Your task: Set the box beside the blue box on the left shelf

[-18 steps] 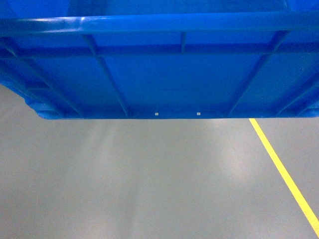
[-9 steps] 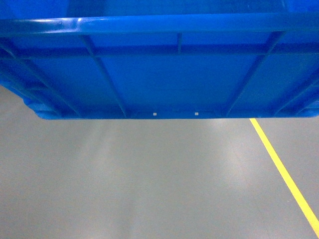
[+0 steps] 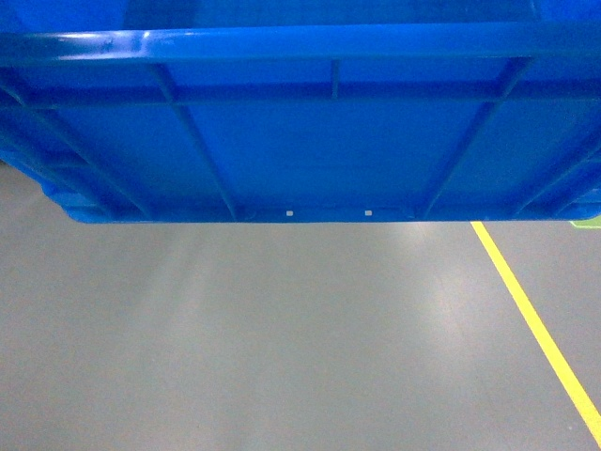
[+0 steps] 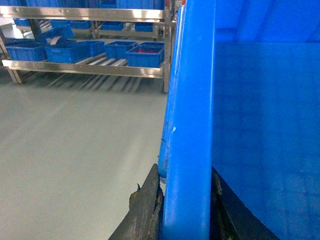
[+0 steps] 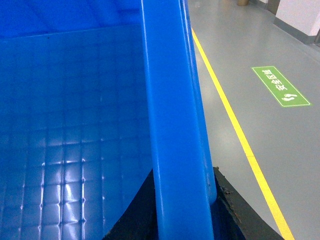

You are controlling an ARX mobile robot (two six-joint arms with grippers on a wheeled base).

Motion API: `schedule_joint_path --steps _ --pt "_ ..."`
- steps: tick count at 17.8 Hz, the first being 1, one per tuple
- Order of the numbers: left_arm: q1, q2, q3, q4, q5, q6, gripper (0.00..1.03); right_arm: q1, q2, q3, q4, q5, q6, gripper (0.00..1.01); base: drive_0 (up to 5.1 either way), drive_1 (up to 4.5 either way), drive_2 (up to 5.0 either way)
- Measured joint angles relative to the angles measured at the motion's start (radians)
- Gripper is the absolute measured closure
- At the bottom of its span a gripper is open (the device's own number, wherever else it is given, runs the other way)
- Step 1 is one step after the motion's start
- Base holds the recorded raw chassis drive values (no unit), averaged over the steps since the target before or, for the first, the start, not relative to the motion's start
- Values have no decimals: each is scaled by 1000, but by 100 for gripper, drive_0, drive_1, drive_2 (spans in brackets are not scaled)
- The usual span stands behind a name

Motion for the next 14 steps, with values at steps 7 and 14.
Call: schedule_joint_path --steps 7,14 --pt "0 0 -1 1 -2 2 88 0 0 0 -1 0 0 80 7 424 -410" --pt "1 0 -1 -1 -2 3 88 0 0 0 2 -3 -1 80 3 420 -413"
